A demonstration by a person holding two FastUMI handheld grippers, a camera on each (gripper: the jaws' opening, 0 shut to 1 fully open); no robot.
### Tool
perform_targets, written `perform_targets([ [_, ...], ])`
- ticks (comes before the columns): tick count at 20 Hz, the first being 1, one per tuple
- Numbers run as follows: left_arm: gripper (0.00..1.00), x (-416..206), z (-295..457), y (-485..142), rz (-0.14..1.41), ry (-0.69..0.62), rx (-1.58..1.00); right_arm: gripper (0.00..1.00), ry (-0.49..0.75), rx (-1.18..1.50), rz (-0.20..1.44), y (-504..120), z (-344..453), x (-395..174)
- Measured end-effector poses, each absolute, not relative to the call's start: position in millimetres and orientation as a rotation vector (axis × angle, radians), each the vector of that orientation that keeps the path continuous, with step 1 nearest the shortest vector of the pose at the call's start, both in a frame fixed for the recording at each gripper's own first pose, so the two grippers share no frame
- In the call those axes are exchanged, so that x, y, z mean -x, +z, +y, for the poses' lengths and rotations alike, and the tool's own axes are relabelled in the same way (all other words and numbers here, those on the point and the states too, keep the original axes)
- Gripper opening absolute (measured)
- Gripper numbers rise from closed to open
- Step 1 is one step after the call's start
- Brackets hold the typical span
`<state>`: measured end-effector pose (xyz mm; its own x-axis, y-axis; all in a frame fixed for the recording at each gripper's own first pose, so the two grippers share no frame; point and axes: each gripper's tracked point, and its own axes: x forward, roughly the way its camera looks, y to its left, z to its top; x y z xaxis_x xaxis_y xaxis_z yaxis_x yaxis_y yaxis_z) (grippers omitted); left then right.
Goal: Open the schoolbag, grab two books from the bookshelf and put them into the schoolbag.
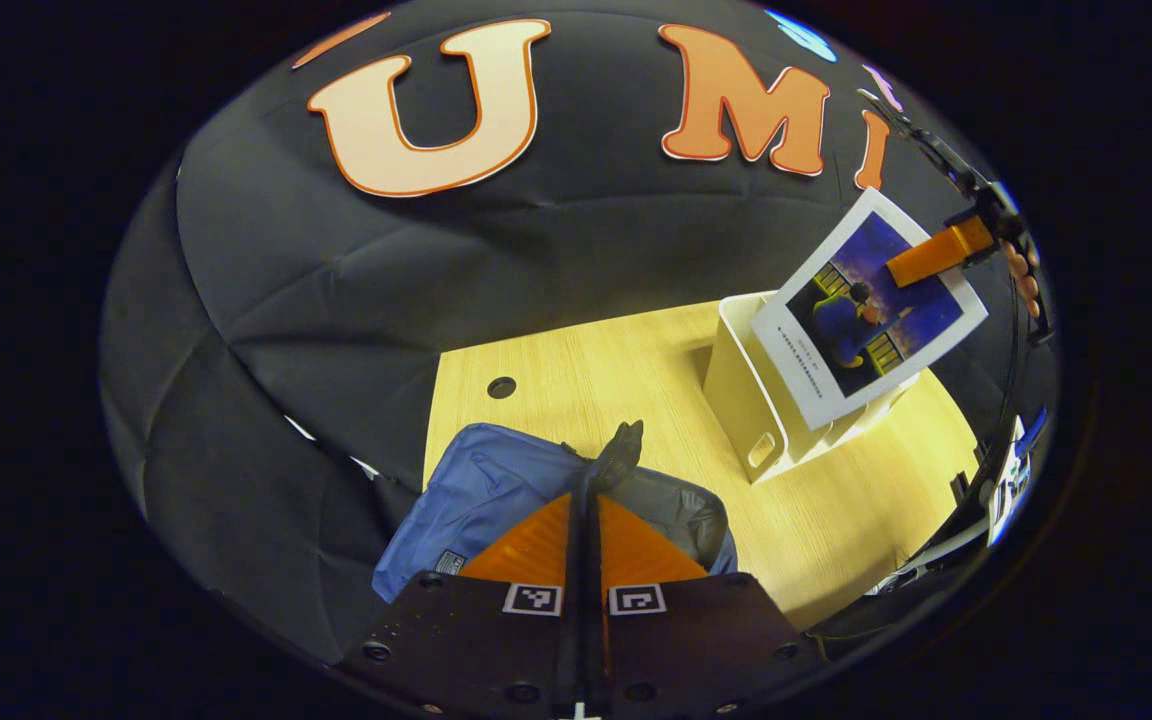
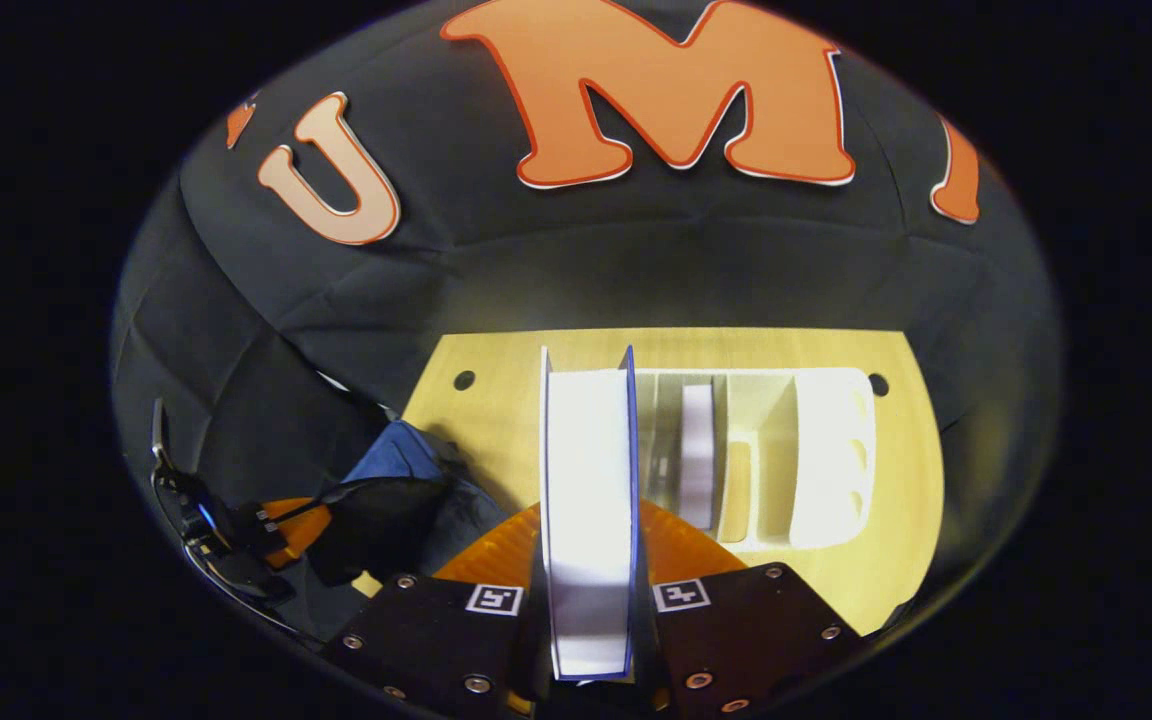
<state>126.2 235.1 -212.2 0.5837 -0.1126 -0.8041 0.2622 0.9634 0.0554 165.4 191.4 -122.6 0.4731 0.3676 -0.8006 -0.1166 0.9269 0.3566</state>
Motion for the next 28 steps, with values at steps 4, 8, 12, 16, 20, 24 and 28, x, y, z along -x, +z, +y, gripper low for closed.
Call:
perform_targets([
  [4,0.03,-132.7,236.5,-211.9,0.924,-0.223,-0.209,0.32,0.362,-0.359,1.057,-127.8,218.8,-137.4],
  [8,0.03,-134.7,242.2,-209.8,0.929,-0.214,-0.236,0.31,0.404,-0.490,1.083,-139.9,254.0,-110.8],
  [12,0.03,-133.9,241.8,-208.9,0.935,-0.212,-0.242,0.31,0.432,-0.600,1.166,-171.0,301.7,-78.3],
  [16,0.03,-133.1,238.0,-209.3,0.937,-0.218,-0.242,0.31,0.416,-0.678,1.195,-197.1,328.8,-66.0],
  [20,0.03,-132.6,237.8,-207.9,0.939,-0.219,-0.243,0.31,0.416,-0.723,1.187,-209.8,351.7,-60.7],
  [24,0.03,-128.1,236.5,-209.3,0.940,-0.223,-0.232,0.31,0.372,-0.776,1.155,-228.9,373.7,-58.7],
  [28,0.03,-123.3,232.4,-208.8,0.942,-0.241,-0.253,0.31,0.353,-0.880,1.149,-252.5,396.6,-58.5],
])
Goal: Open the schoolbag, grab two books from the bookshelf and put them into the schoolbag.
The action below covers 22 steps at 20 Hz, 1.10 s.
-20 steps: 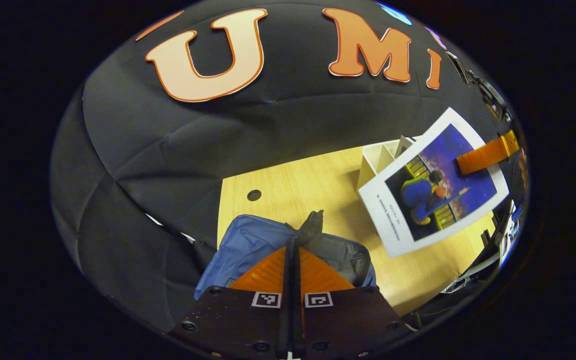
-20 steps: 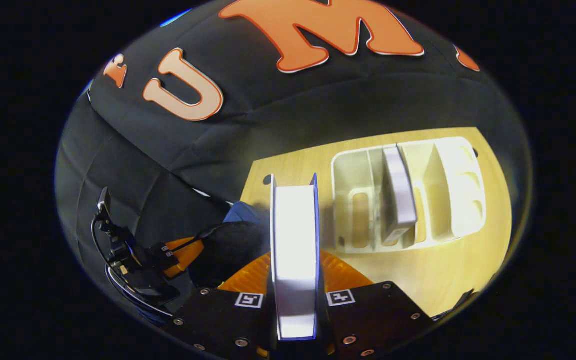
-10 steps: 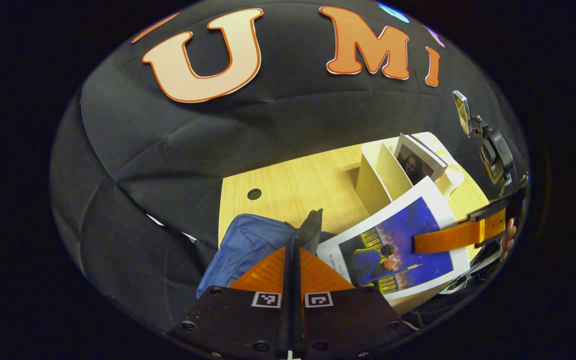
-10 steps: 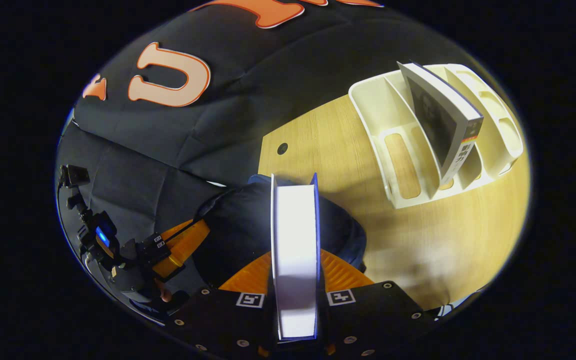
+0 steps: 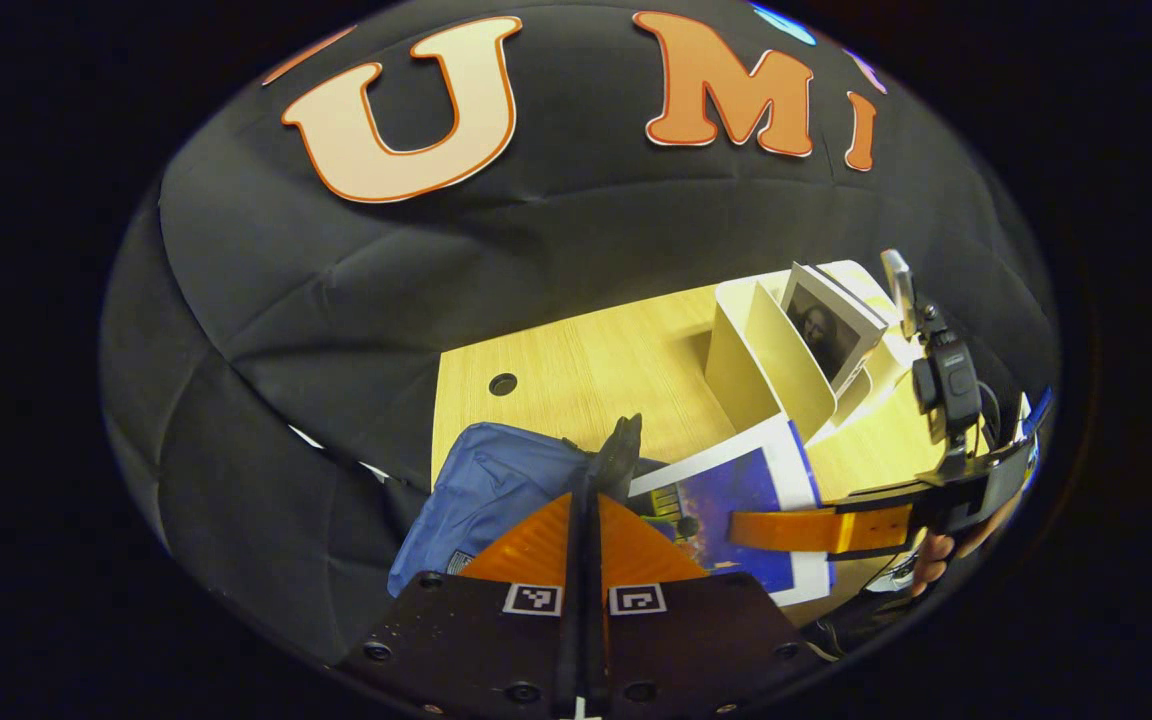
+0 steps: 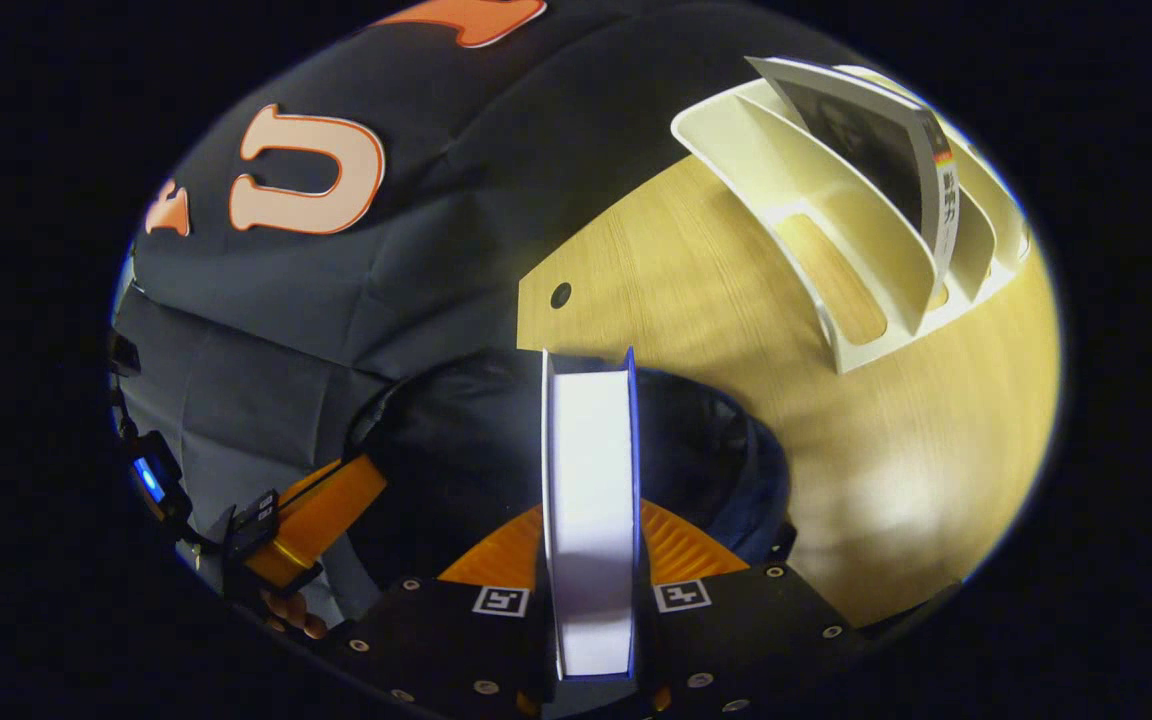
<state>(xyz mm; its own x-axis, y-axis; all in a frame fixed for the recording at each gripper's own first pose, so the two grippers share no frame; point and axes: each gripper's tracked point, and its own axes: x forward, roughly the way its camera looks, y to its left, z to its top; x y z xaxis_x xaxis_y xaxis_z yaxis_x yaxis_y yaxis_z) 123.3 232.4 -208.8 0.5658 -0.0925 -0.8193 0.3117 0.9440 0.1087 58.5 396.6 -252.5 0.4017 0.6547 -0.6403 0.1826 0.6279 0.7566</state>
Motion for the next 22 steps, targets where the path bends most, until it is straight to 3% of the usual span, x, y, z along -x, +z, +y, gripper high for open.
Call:
perform_targets([
  [19,0.02,-88.2,193.6,-210.0,0.970,-0.364,-0.250,0.32,0.368,-1.141,1.157,-316.5,501.7,-65.6],
  [20,0.02,-89.6,193.5,-209.9,0.967,-0.360,-0.256,0.22,0.362,-1.139,1.171,-319.2,505.2,-66.1],
  [21,0.02,-89.2,196.1,-210.7,0.969,-0.353,-0.259,0.34,0.342,-1.144,1.177,-320.7,504.3,-66.7],
  [22,0.02,-90.5,198.1,-210.2,0.966,-0.345,-0.259,0.37,0.320,-1.132,1.181,-322.4,504.2,-68.2],
])
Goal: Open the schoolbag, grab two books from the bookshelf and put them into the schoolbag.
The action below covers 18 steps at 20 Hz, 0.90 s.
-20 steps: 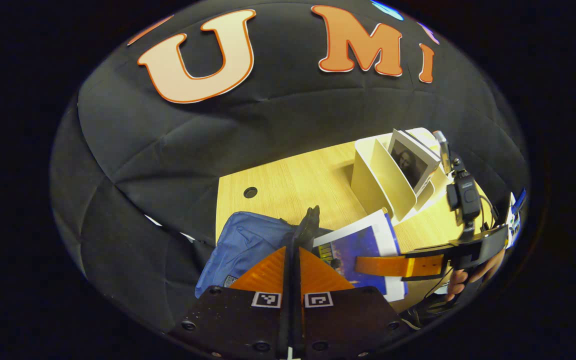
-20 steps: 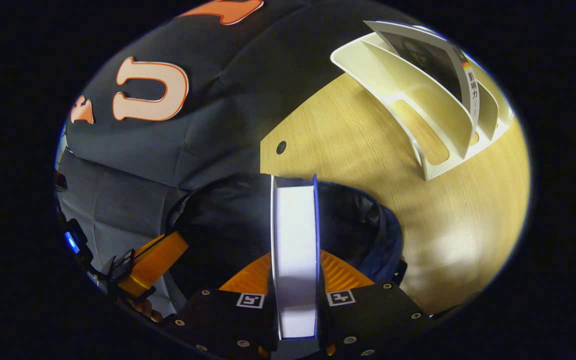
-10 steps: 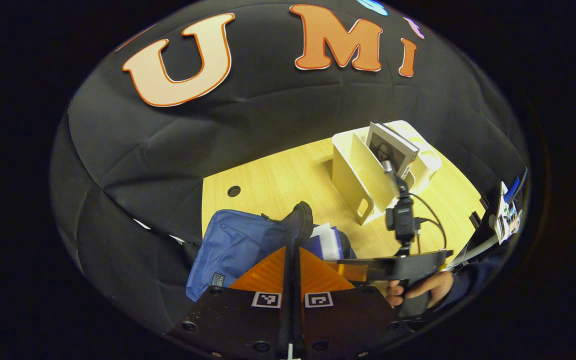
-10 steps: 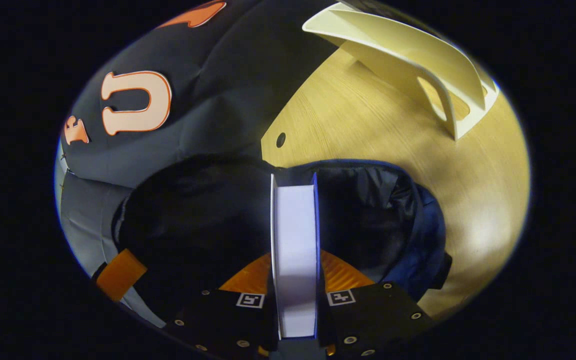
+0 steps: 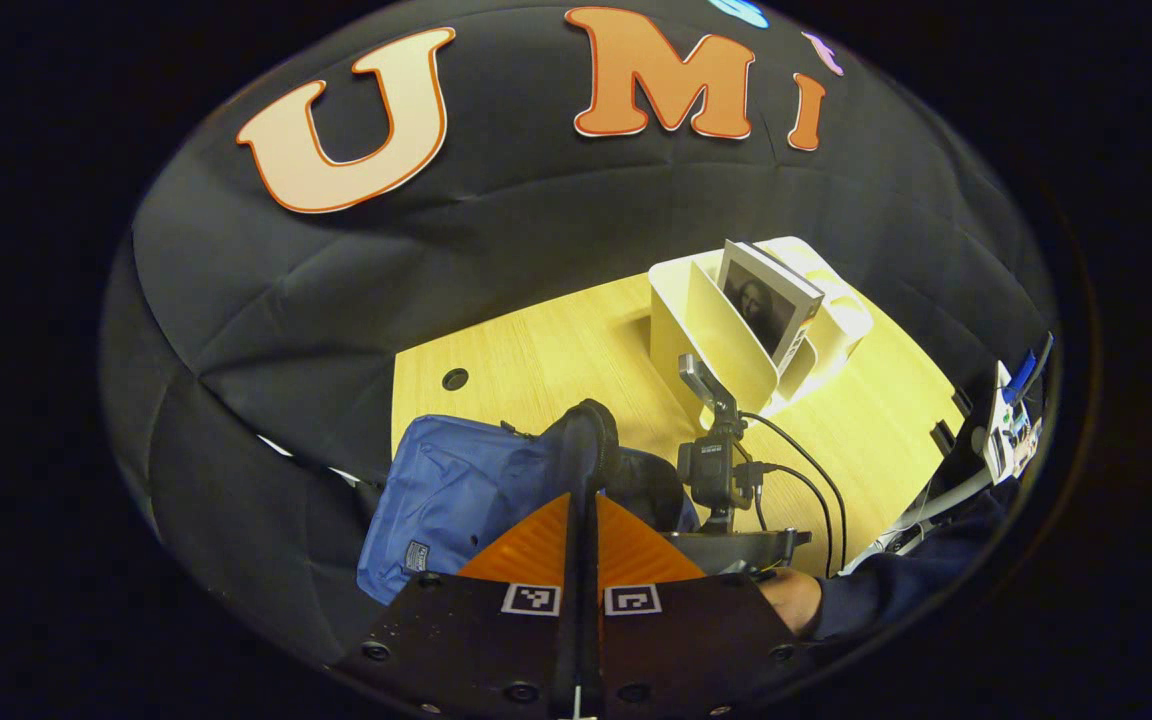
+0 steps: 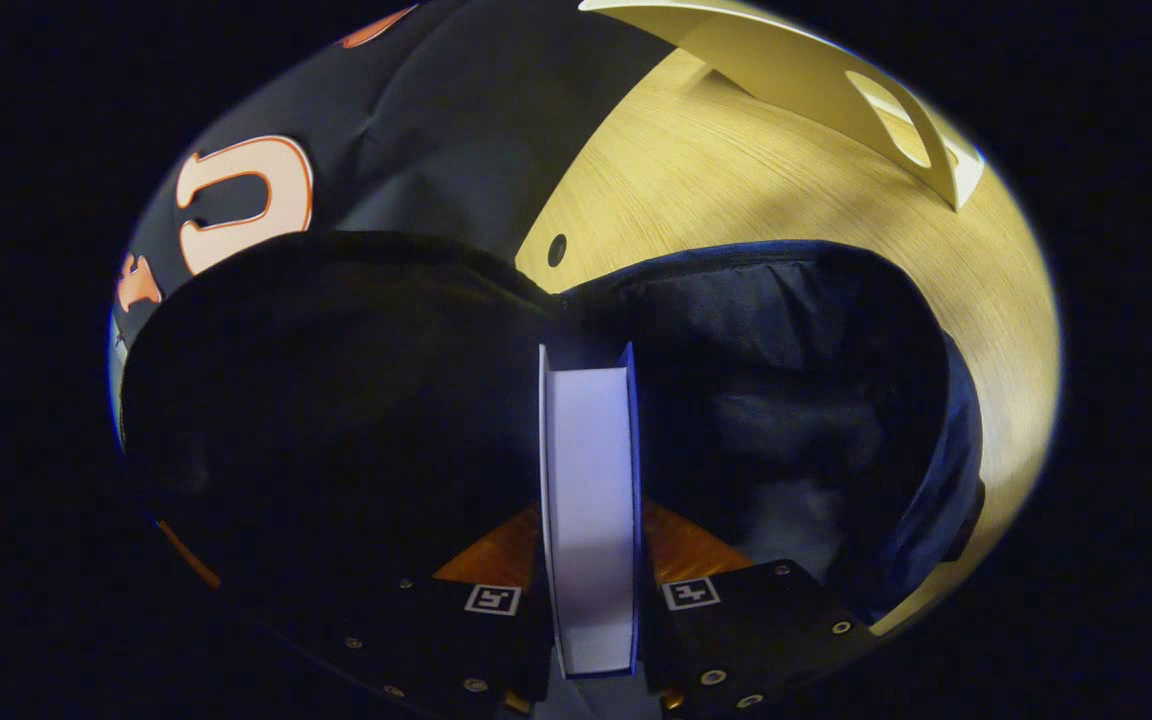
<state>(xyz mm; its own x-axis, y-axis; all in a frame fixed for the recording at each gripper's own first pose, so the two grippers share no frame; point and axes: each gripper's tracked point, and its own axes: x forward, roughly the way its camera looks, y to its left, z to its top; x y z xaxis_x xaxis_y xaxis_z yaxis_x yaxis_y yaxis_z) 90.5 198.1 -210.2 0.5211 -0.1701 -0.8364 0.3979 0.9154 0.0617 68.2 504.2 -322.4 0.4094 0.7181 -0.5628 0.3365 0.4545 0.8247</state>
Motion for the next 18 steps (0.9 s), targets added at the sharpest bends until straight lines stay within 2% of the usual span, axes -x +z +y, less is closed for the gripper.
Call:
perform_targets([
  [1,0.02,-92.2,200.4,-210.1,0.964,-0.334,-0.261,0.37,0.297,-1.103,1.199,-324.7,504.5,-66.3],
  [2,0.02,-92.7,202.2,-209.7,0.963,-0.324,-0.255,0.31,0.289,-1.072,1.222,-325.6,504.2,-64.3],
  [3,0.02,-92.5,204.6,-209.0,0.959,-0.314,-0.250,0.32,0.289,-1.035,1.250,-326.8,504.7,-61.1],
  [4,0.02,-92.2,206.5,-209.6,0.962,-0.304,-0.241,0.52,0.294,-0.994,1.286,-328.1,503.8,-55.6],
  [5,0.02,-92.7,208.2,-209.7,0.959,-0.295,-0.235,0.55,0.306,-0.966,1.310,-327.3,501.6,-48.9],
  [6,0.02,-92.4,209.5,-210.8,0.961,-0.288,-0.233,0.76,0.286,-0.934,1.337,-327.1,495.4,-43.0],
  [7,0.02,-92.4,209.8,-210.8,0.957,-0.282,-0.234,0.49,0.263,-0.903,1.347,-325.9,487.3,-41.9],
  [8,0.07,-92.0,209.7,-210.5,0.956,-0.277,-0.235,0.70,0.261,-0.874,1.356,-323.0,481.4,-40.5],
  [9,0.02,-92.1,211.8,-209.5,0.952,-0.268,-0.237,0.54,0.276,-0.842,1.364,-318.3,478.5,-38.4],
  [10,0.02,-92.8,212.7,-209.0,0.948,-0.262,-0.240,0.73,0.283,-0.811,1.356,-314.5,471.6,-38.4],
  [14,0.02,-93.9,210.5,-209.4,0.953,-0.242,-0.217,0.74,0.310,-0.717,1.273,-294.7,443.3,-46.5],
  [18,0.02,-89.5,208.5,-209.2,0.949,-0.237,-0.230,0.75,0.269,-0.649,1.164,-279.9,401.6,-67.3],
])
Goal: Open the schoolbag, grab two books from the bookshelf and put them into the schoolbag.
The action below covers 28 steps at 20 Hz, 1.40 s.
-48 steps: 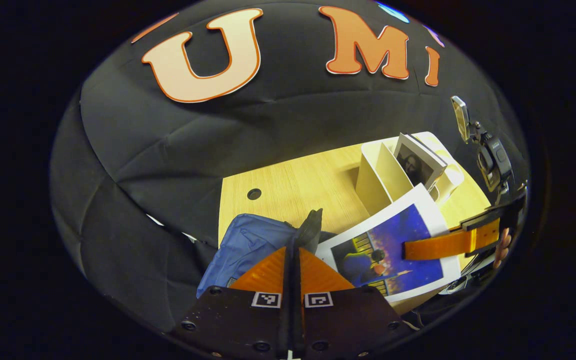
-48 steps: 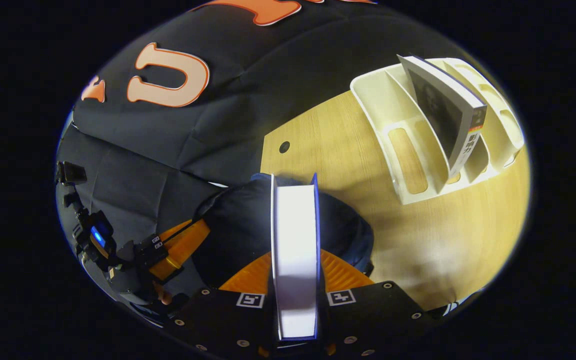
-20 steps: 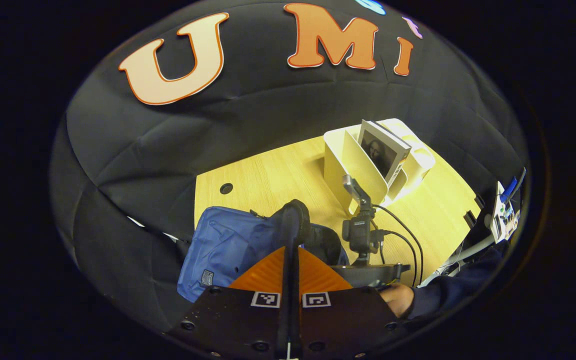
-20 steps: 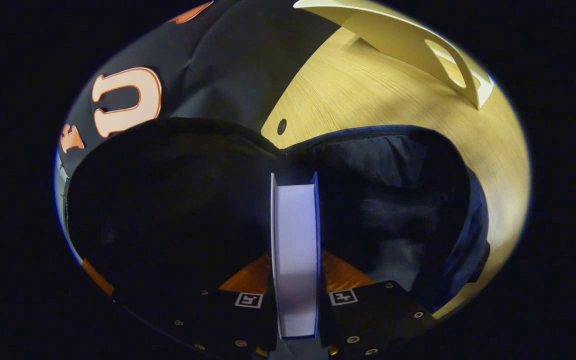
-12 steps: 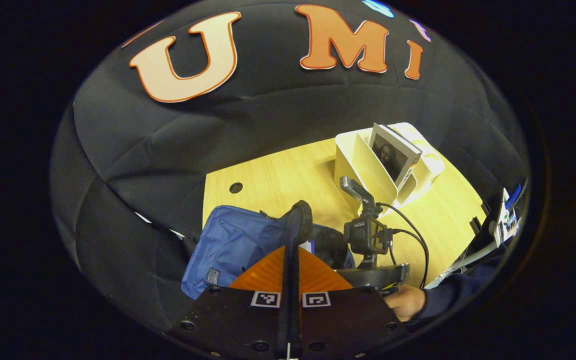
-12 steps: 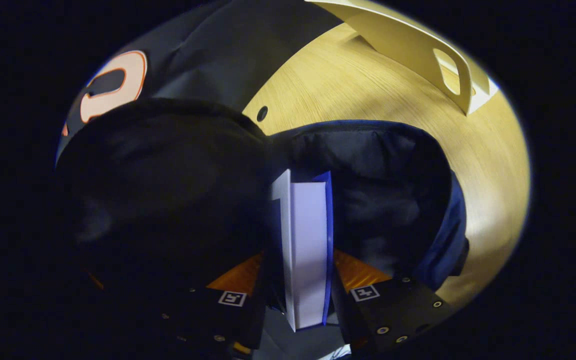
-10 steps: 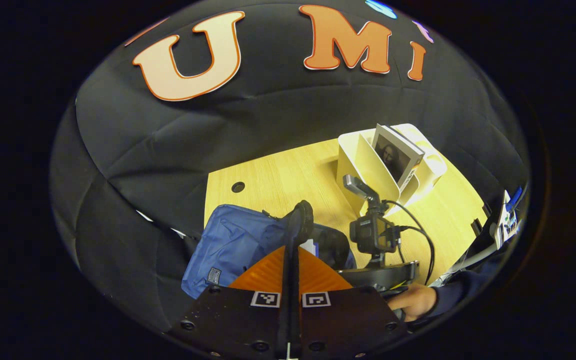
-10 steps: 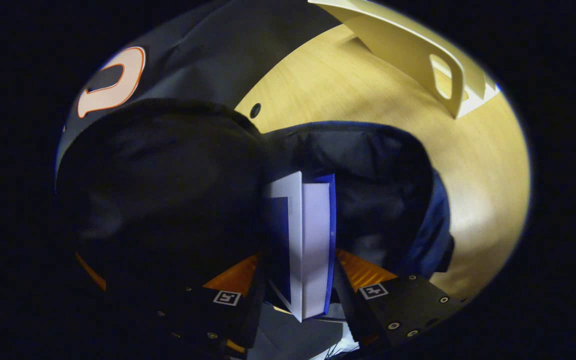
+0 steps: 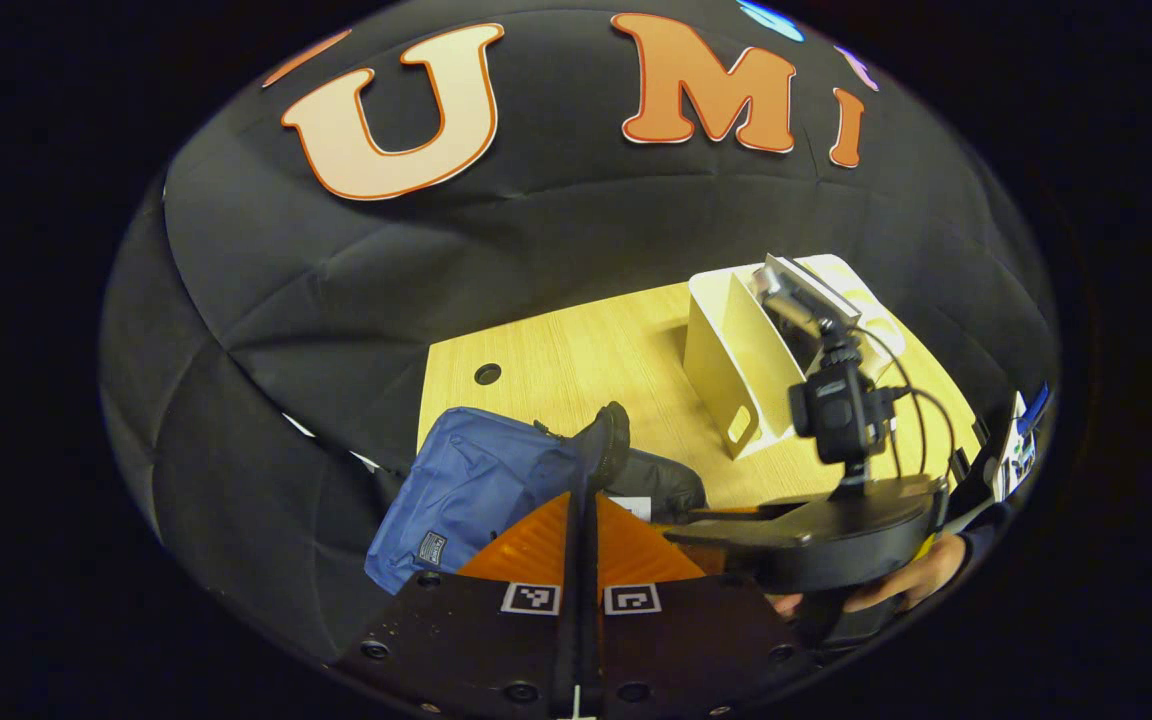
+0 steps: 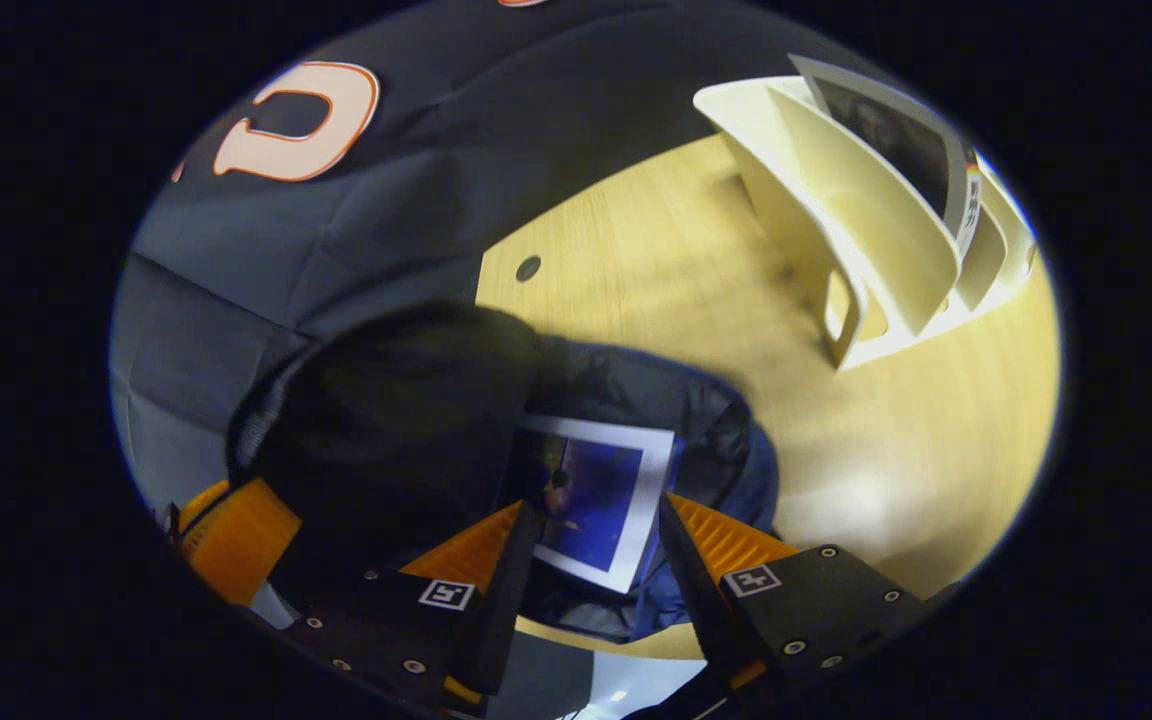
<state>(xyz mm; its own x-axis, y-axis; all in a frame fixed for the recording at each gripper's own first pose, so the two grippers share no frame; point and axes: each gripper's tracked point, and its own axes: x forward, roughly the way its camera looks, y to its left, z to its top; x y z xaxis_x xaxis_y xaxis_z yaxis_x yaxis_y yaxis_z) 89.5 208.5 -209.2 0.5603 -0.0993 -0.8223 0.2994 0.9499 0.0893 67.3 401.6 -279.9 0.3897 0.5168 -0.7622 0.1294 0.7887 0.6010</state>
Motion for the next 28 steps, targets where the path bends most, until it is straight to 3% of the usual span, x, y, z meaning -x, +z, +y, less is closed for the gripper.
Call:
perform_targets([
  [10,0.02,-79.7,193.6,-223.6,0.964,-0.227,-0.251,0.76,0.159,-0.419,0.937,-227.4,276.4,-113.2],
  [11,0.07,-79.3,192.3,-226.6,0.967,-0.227,-0.249,0.76,0.151,-0.392,0.918,-218.6,266.1,-117.2],
  [12,0.02,-78.5,190.8,-228.0,0.970,-0.227,-0.248,0.76,0.145,-0.365,0.908,-212.1,254.3,-119.2],
  [21,0.02,-76.0,186.3,-234.0,0.987,-0.218,-0.228,0.79,0.066,-0.028,0.898,-171.4,142.7,-160.0],
  [22,0.06,-76.5,187.7,-232.7,0.986,-0.216,-0.229,0.79,0.069,-0.009,0.911,-167.3,137.5,-166.0],
  [23,0.00,-76.9,188.5,-230.9,0.984,-0.217,-0.226,0.80,0.082,0.005,0.926,-165.9,132.3,-170.7],
  [25,0.07,-77.7,193.6,-225.1,0.980,-0.217,-0.210,0.80,0.122,0.040,0.976,-169.7,126.1,-180.3],
  [26,0.02,-79.6,196.7,-222.3,0.977,-0.213,-0.200,0.80,0.132,0.086,1.000,-173.4,120.3,-185.1],
  [28,0.04,-82.6,207.0,-215.3,0.972,-0.199,-0.182,0.80,0.153,0.160,1.040,-180.2,114.9,-197.8],
])
